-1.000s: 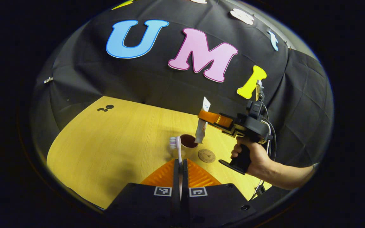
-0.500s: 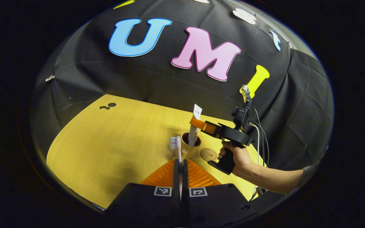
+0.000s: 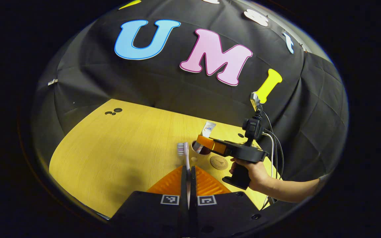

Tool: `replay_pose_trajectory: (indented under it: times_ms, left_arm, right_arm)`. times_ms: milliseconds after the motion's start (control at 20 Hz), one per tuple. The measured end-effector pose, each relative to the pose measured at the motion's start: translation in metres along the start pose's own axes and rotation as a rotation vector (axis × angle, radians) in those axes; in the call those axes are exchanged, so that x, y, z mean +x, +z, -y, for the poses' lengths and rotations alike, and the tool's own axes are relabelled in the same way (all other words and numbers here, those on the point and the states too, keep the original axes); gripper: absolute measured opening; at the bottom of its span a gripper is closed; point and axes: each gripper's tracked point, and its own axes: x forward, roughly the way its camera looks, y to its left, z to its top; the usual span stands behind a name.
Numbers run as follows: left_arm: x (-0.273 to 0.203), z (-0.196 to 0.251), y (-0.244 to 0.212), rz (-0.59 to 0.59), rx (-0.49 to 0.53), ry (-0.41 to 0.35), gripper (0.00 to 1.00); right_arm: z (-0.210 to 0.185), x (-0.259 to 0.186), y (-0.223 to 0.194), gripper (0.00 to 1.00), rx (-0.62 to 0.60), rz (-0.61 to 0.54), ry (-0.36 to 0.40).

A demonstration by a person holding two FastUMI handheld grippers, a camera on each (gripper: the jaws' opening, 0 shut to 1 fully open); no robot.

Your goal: Put the toothbrush and toothpaste on the desktop into the cup, then pick up the cup and place it on the coaster on the desktop.

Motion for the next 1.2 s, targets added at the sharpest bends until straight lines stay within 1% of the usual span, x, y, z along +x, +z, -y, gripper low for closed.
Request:
replay_pose_trajectory:
  times_ms: [50,100,150,200,250,300,400,550,700,800,950,1150,1200]
  left_arm:
    - [0.001,0.000,0.001,0.002,-0.001,0.001,0.06]
    - [0.002,0.001,0.002,0.003,-0.001,-0.001,0.06]
    - [0.002,0.001,0.002,0.004,0.002,-0.001,0.06]
    - [0.002,0.002,0.003,0.005,0.006,-0.002,0.06]
    - [0.003,0.004,0.005,0.008,0.009,-0.004,0.06]
    - [0.005,0.006,0.008,0.012,0.010,-0.008,0.06]
    - [0.008,0.013,0.013,0.018,0.012,-0.023,0.06]
    - [0.017,0.022,0.023,0.035,0.027,-0.042,0.06]
    - [0.030,0.030,0.043,0.065,0.037,-0.062,0.06]
    - [0.042,0.035,0.057,0.091,0.040,-0.072,0.06]
    - [0.060,0.043,0.081,0.144,0.040,-0.092,0.06]
    - [0.087,0.051,0.112,0.235,0.064,-0.105,0.05]
    - [0.093,0.052,0.118,0.251,0.072,-0.105,0.05]
  right_arm:
    - [-0.001,-0.003,0.002,0.54,0.005,0.006,0.003]
    - [-0.002,-0.010,0.006,0.51,0.012,0.017,0.003]
    - [-0.001,-0.014,0.009,0.41,0.018,0.021,-0.002]
    - [0.000,-0.021,0.013,0.53,0.027,0.028,-0.011]
    - [0.001,-0.029,0.017,0.44,0.039,0.038,-0.013]
    - [0.003,-0.037,0.020,0.54,0.053,0.048,-0.020]
    - [0.010,-0.055,0.022,0.54,0.079,0.057,-0.038]
    - [0.022,-0.092,0.011,0.54,0.114,0.050,-0.063]
    - [0.028,-0.133,-0.009,0.54,0.165,0.021,-0.075]
    - [0.031,-0.161,-0.028,0.54,0.178,-0.013,-0.080]
    - [0.045,-0.194,-0.047,0.54,0.194,-0.053,-0.109]
    - [0.065,-0.227,-0.060,0.54,0.232,-0.062,-0.164]
    - [0.065,-0.237,-0.060,0.54,0.240,-0.057,-0.178]
